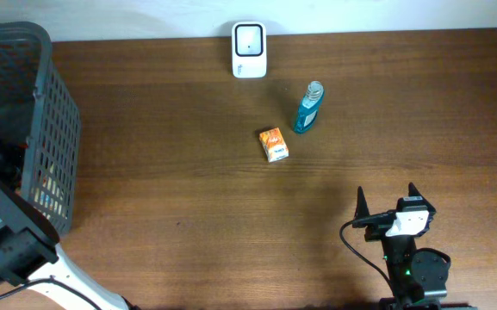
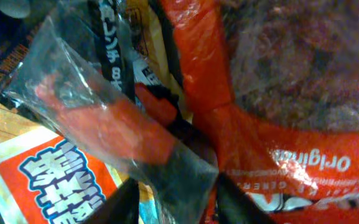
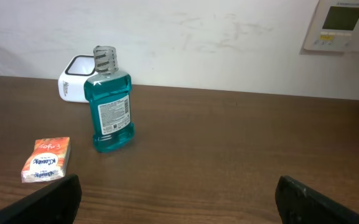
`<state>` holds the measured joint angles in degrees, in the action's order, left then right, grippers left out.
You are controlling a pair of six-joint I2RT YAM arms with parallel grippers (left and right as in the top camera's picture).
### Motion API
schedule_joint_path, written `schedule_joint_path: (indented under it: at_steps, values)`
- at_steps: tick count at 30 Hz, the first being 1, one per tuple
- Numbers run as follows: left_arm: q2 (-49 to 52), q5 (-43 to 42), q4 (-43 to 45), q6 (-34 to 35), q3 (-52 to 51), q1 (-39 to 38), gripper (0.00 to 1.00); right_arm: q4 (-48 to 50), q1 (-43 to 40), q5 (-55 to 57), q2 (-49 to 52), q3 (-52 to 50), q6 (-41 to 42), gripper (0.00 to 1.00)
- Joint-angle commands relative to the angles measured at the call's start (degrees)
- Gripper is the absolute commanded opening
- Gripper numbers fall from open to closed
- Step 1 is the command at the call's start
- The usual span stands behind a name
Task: Scan the item barcode
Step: 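Move the left gripper back into the basket and grasp a clear snack bag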
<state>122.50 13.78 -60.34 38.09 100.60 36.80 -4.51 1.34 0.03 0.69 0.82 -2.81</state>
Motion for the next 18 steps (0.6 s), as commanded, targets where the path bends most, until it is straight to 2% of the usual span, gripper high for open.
schedule_joint_path:
  at_steps: [1,8,18]
  values:
    - [0.5,2.3,0.1,-4.5,-0.1,0.7,0.2,-0.2,0.5,0.5,-0.3,-0.5,0.0,0.98]
    - [0.4,2.0,-1.2,-6.9,0.1,0.6,0.0,-0.2,0.5,0.5,-0.3,-0.5,0.0,0.98]
    - [-6.7,-3.7,-1.1,-6.9,0.8,0.6,0.0,-0.2,0.5,0.5,-0.3,-0.5,0.0,0.98]
